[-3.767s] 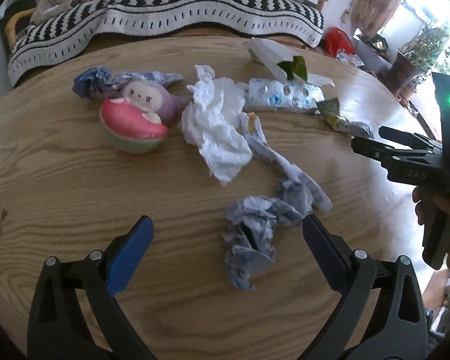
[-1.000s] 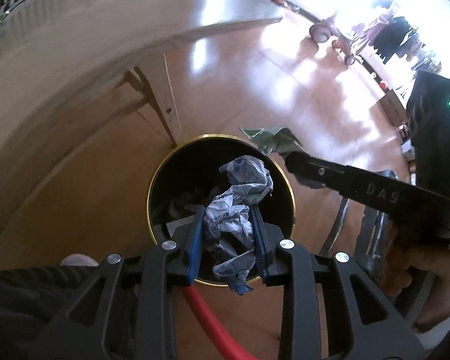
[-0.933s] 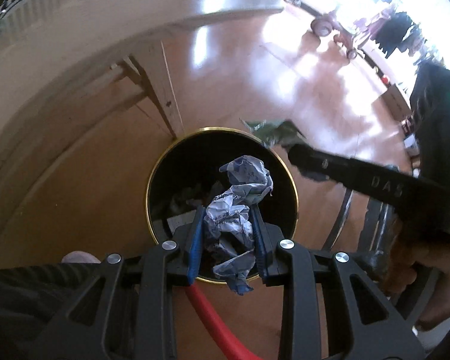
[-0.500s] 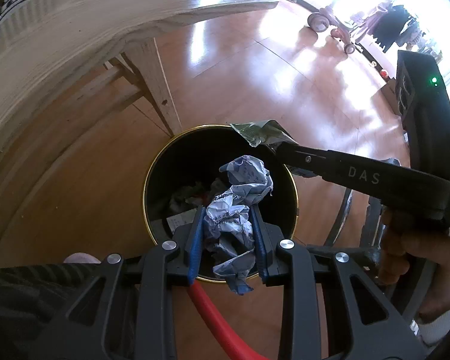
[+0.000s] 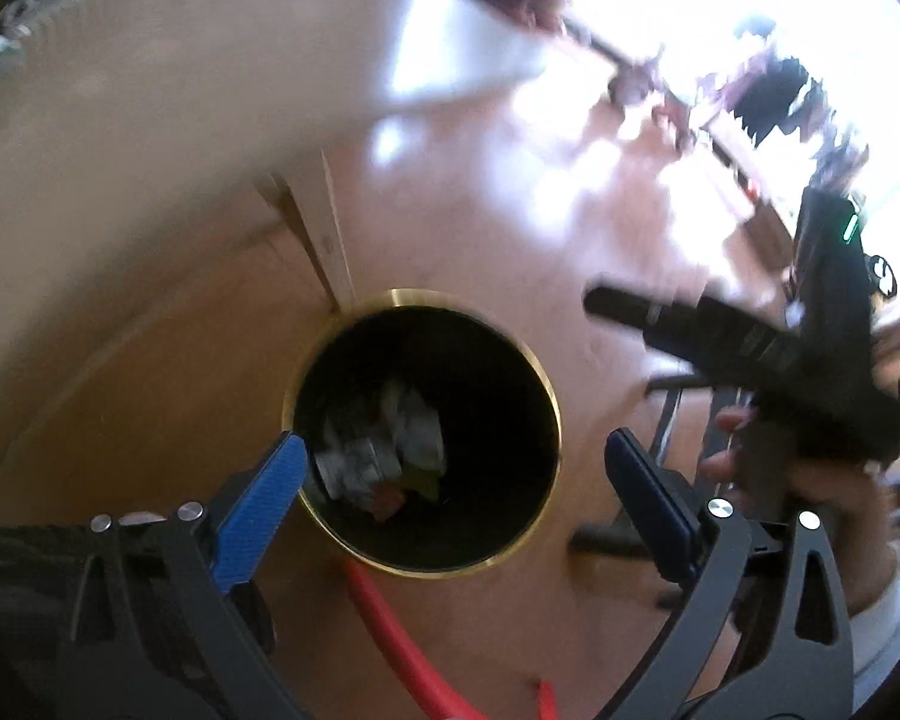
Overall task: Collect trash
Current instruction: 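Open both grippers to drop the paper and wrapper into the bin, then move both open grippers back over the table trash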
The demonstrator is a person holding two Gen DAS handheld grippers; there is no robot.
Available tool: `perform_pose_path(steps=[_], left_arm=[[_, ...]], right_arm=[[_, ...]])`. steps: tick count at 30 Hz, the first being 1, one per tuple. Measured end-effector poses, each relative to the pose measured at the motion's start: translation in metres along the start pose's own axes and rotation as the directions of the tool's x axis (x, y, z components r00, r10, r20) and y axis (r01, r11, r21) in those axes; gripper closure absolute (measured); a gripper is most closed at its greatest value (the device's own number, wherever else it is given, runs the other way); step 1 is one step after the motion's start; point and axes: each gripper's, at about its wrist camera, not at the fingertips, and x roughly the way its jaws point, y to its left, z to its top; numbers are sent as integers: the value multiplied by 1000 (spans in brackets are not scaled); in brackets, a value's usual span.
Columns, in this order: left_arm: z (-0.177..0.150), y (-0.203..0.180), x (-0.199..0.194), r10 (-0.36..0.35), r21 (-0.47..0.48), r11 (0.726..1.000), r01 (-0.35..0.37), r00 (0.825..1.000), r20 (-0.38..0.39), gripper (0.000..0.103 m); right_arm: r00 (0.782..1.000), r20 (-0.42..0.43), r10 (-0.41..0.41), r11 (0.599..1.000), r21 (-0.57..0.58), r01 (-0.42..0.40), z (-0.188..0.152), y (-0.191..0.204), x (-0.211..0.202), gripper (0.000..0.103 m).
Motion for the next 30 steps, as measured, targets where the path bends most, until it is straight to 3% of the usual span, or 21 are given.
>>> perform_pose_path(steps=[3,6,7,11,15,17,18,22,27,28,30], left_arm=[[19,22,-50,94,-14,996,-93,988,124,6],[30,68,-101,218,-131,972,-193,953,212,6],[31,95,-120,271,-197,953,-228,935,230,6],[21,172,-163,390,-365,883,-293,893,226,6],[5,254,-199,499,-512,784,-350,846,185,6],[3,291,-213,535,-562,739,-370,830,158,6],[4,308,-216,540,-580,725,-372,830,141,6],[13,354,-209,518,-581,720,-381,852,83,6],[31,404,-181,512,-524,731,-437,859,0,6],[36,409,-178,551,-503,723,-474,835,5,6],[47,416,-171,567,-469,728,-501,824,0,6]], right_arm=[[998,51,-21,998,-59,24,10,24,-4,6],[997,83,-1,989,-147,13,19,66,-2,6],[996,90,10,982,-188,8,21,84,0,6],[994,95,62,934,-356,-25,25,158,15,6],[991,49,123,862,-500,-82,25,241,46,6],[989,9,145,822,-557,-116,29,281,66,6],[989,-2,147,806,-579,-121,29,298,73,6],[990,-56,128,725,-676,-131,32,376,114,6],[991,-106,82,641,-756,-134,30,440,160,6],[991,-114,73,628,-767,-134,31,448,168,6],[990,-131,53,610,-781,-136,32,459,184,6]])
